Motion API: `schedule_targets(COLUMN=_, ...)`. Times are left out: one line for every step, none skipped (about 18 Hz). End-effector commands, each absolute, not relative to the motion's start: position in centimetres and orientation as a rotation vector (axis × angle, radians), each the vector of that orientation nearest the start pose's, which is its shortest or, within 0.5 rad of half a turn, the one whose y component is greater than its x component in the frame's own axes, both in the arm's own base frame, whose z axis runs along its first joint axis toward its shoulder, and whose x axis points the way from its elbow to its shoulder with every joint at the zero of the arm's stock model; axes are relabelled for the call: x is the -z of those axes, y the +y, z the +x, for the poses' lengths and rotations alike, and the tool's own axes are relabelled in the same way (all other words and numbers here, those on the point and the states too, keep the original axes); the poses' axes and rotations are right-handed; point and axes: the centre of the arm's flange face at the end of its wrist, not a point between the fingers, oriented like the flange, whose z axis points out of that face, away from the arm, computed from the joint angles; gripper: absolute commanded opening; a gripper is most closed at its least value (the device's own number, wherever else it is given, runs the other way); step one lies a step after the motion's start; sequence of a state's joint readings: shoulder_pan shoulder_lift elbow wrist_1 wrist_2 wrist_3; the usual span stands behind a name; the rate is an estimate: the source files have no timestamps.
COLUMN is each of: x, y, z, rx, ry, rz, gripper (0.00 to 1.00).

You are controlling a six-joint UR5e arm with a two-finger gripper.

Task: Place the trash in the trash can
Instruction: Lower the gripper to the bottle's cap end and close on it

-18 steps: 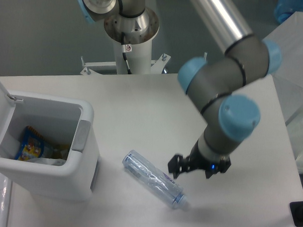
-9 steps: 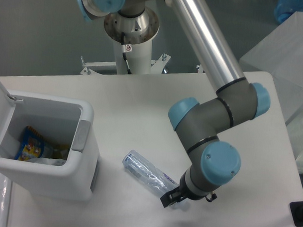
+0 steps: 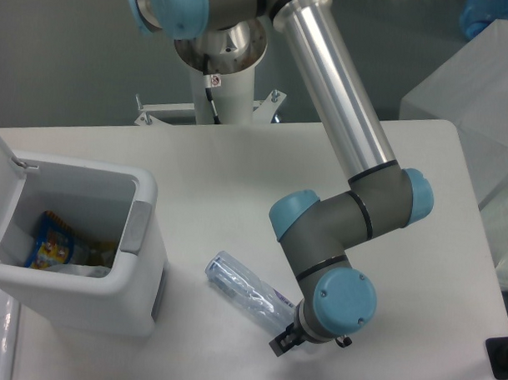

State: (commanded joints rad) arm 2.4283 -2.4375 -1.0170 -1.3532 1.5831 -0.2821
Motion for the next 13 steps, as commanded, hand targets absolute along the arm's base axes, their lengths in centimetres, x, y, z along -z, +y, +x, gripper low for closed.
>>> schedule_targets(x=-20.8, y=61.6, z=-51.0, rx=0.021, ry=-1.745, rz=-2.716, gripper=0.80)
schedule_targets(x=-20.7, y=61.6, z=-51.0, rx=0.019, ry=-1.753, rz=-2.714, gripper=0.80)
schedule_targets(x=-20.7, y=61.7, z=-51.1, rx=0.017, ry=-1.764, rz=-2.704, gripper=0.80)
schedule_targets(x=-20.5, y=61.7, z=-51.2, rx=0.016, ry=-1.776, rz=-2.696, gripper=0.80)
schedule_targets(x=-20.5, y=61.8, z=-51.3, rx=0.014, ry=-1.784, rz=-2.685, gripper=0.80)
schedule_targets(x=-20.4, y=61.9, z=-51.3, rx=0.013, ry=-1.792, rz=-2.680, gripper=0.80)
schedule_targets(x=-20.2, y=61.9, z=-51.4, rx=0.012, ry=-1.798, rz=-2.680, gripper=0.80)
schedule_targets(x=-20.0, y=61.8, z=-51.4, rx=0.003, ry=-1.802, rz=-2.681, gripper=0.80)
schedule_targets(x=-19.8, y=61.8, z=-51.4, rx=-0.001, ry=-1.816, rz=-2.676, gripper=0.77)
schedule_targets(x=-19.5, y=61.7, z=-51.4, rx=-0.006, ry=-1.836, rz=-2.667, gripper=0.71)
schedule_targets(x=-19.4, y=61.7, z=-51.4, rx=-0.005, ry=-1.848, rz=-2.662, gripper=0.68)
schedule_targets(x=-19.2, y=61.7, z=-51.3, rx=-0.004, ry=-1.852, rz=-2.663, gripper=0.63)
schedule_targets(x=-19.3, y=61.7, z=-51.3, rx=-0.004, ry=-1.854, rz=-2.662, gripper=0.57)
